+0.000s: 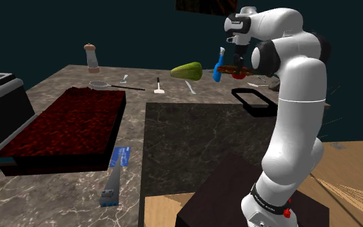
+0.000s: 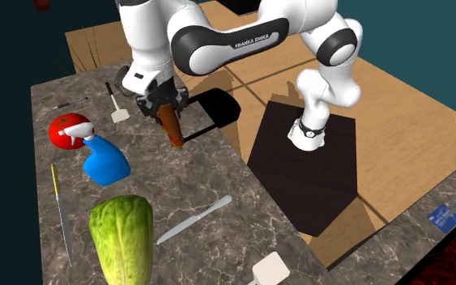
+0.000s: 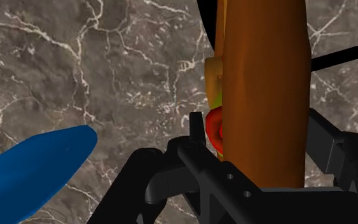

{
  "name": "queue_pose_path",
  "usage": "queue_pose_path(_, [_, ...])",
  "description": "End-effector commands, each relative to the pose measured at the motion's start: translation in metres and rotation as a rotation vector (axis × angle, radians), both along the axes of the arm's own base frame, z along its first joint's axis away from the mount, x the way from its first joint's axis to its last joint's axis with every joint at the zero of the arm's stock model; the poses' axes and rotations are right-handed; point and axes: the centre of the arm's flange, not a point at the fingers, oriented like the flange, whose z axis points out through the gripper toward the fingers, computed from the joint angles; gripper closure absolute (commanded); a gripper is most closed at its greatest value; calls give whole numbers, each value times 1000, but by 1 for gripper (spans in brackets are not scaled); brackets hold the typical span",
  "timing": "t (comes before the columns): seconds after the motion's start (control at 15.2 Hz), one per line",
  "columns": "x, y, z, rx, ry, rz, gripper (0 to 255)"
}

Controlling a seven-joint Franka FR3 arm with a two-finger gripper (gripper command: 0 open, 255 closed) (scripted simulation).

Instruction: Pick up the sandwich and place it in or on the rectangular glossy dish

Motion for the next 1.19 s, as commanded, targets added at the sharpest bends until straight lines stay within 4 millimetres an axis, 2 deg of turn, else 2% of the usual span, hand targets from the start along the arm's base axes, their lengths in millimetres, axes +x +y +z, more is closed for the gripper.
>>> queue_pose_path(0.0, [-25, 2, -2, 0, 0, 2, 255])
queue_pose_path(0.59, [-141, 13, -3, 0, 0, 2, 255])
queue_pose_path(1.12, [-141, 13, -45, 0, 0, 2, 255])
